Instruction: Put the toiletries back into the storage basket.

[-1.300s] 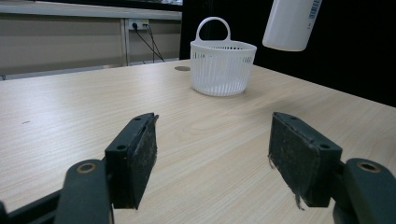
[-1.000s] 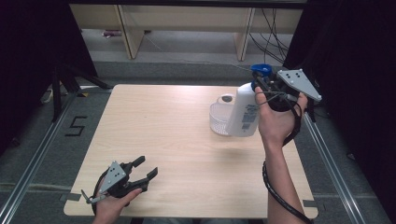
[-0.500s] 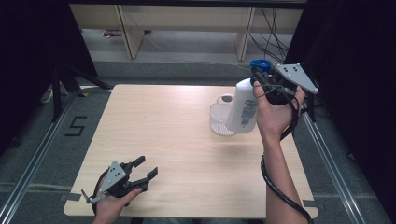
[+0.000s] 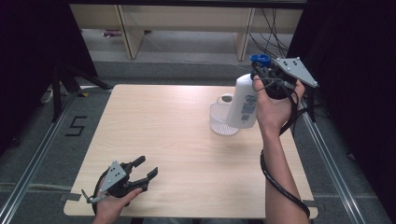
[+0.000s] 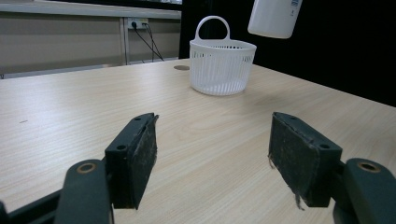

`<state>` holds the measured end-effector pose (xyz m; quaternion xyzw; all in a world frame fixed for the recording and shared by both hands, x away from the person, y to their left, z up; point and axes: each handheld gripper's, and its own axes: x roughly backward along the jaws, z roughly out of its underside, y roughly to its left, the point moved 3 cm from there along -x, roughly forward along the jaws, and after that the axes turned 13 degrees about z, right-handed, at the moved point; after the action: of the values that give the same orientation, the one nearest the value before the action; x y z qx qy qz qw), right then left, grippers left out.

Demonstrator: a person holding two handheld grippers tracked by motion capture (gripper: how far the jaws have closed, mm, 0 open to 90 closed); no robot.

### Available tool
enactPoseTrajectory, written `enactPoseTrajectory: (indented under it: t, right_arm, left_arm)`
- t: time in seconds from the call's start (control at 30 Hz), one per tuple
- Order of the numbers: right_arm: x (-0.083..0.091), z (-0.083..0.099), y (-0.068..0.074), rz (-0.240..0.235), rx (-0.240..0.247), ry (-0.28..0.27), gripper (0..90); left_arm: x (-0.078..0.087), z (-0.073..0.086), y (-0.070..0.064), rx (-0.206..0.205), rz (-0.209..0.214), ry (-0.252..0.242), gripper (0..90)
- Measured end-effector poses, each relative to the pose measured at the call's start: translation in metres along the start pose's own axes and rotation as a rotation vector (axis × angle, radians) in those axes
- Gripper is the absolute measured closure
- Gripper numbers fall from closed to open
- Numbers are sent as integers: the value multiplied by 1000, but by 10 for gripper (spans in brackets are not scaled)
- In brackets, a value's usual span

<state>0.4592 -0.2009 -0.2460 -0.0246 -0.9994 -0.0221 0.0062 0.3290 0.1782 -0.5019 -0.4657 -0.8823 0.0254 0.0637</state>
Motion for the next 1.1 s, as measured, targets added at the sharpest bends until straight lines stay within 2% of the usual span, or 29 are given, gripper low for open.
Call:
enactPoseTrajectory:
  t: [0.03, 0.1, 0.13, 0.17, 0.33, 0.37, 0.43, 0.57, 0.6, 0.77, 0.83, 1.0, 1.07, 1.1]
  right_arm:
    - [-1, -1, 1, 1, -2, 1, 605]
    - [-1, -2, 1, 3, 9, 0, 605]
    - [-2, -3, 1, -2, -1, -2, 605]
    - [-3, -3, 1, 1, -1, -5, 604]
    - [-7, -5, 2, 1, -5, 4, 605]
    - [-8, -5, 2, 2, -10, 3, 604]
    - [-10, -6, 1, 6, -2, -1, 605]
    - [-14, -5, 2, 11, -3, 6, 605]
    - [-14, -4, 2, 11, -7, 7, 604]
    - [-19, -3, 4, 12, -3, 14, 604]
    - [-21, -2, 5, 12, -14, 25, 604]
    - [-28, 0, 7, 13, 3, 19, 605]
    - [-30, 0, 9, 10, 3, 27, 604]
    - [-32, 1, 10, 13, 3, 31, 605]
  left_arm:
    - [1, -1, 1, -17, -4, 10, 317]
    - [1, 0, 0, -7, -11, 18, 317]
    - [1, -1, 1, -17, -5, 11, 317]
    - [0, 0, 0, 2, 0, -1, 317]
    - [0, 0, 1, -2, -2, 1, 317]
    - [1, -1, 2, -19, -6, 11, 317]
    - [1, 0, 1, 2, -2, 0, 317]
    - [2, -1, 2, -16, -10, 15, 317]
    - [1, 0, 1, 4, -3, 0, 317]
    - [1, 0, 1, -7, -3, 4, 317]
    - [1, 0, 1, 3, -3, 0, 317]
    - [1, 0, 1, 3, -3, -5, 317]
    - [1, 0, 2, -3, -1, -3, 317]
    - [2, 0, 1, -3, -14, 15, 317]
